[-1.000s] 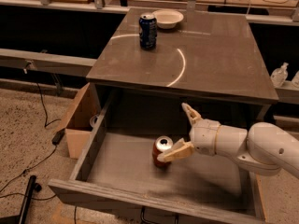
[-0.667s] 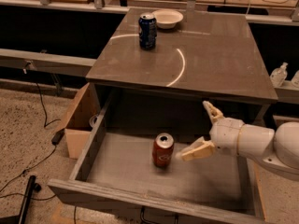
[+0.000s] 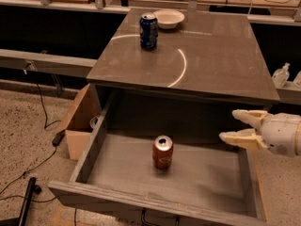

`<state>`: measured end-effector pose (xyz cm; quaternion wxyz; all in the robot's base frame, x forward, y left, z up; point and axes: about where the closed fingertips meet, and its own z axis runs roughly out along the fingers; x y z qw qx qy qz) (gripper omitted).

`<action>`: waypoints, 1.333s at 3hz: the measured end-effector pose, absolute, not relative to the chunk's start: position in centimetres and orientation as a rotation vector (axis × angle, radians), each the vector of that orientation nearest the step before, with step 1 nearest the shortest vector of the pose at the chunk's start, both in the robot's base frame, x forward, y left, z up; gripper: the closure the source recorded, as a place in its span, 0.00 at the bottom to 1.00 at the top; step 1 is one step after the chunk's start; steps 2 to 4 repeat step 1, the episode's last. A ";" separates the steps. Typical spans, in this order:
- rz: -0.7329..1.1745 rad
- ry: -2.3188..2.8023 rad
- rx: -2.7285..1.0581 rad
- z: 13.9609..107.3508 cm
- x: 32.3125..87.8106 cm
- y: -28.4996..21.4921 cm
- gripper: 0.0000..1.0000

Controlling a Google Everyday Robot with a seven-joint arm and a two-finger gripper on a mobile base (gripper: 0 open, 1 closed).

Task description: Place coke can into top drawer

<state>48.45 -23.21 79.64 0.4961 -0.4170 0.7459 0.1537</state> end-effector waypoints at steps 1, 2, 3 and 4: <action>0.369 1.812 -1.010 79.7 48.4 -23.5 0.72; 0.369 1.812 -1.010 79.7 48.4 -23.5 0.72; 0.369 1.812 -1.010 79.7 48.4 -23.5 0.72; 0.369 1.812 -1.010 79.7 48.4 -23.5 0.72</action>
Offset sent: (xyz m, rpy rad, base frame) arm 0.0000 0.0000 0.0000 0.0000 0.0000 0.0000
